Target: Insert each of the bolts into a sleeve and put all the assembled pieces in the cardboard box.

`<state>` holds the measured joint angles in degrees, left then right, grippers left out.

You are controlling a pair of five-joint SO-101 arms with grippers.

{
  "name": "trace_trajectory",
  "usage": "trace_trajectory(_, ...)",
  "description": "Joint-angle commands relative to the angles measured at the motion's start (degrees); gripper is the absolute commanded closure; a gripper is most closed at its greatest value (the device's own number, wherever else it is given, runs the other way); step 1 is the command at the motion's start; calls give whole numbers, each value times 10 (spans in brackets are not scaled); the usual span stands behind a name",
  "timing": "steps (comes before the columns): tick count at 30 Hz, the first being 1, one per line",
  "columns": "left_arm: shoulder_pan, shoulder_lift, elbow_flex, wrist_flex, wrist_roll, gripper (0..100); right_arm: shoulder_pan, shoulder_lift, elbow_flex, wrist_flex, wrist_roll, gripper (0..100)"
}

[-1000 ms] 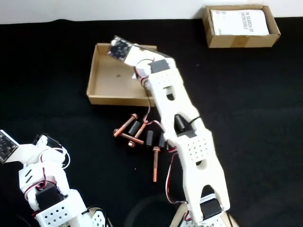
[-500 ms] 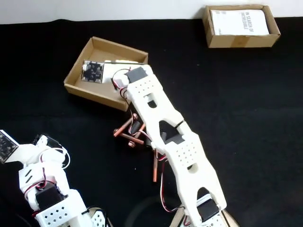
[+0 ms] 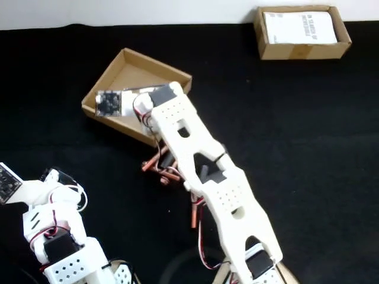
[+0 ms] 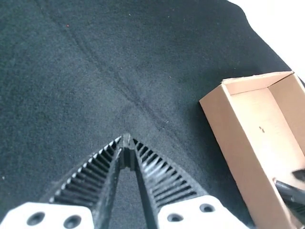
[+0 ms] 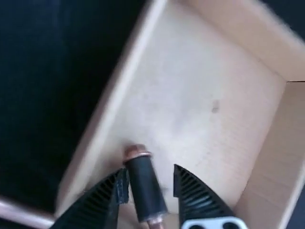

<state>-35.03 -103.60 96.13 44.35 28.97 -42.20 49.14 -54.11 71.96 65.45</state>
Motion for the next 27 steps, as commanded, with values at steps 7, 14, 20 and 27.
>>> trace_trajectory(7, -1, -1, 10, -11, 0, 990, -19, -32, -320, 215, -3, 875)
trace_trajectory(14, 7, 0, 10, -11, -1, 990, 48, -33, -446, 293, -247, 903)
trace_trajectory(20, 16, 0, 10, -6, -1, 990, 115, -83, -386, 294, -372, 903)
trace_trajectory(27, 17, 0, 10, -6, -1, 990, 153, -218, -62, 293, -470, 903)
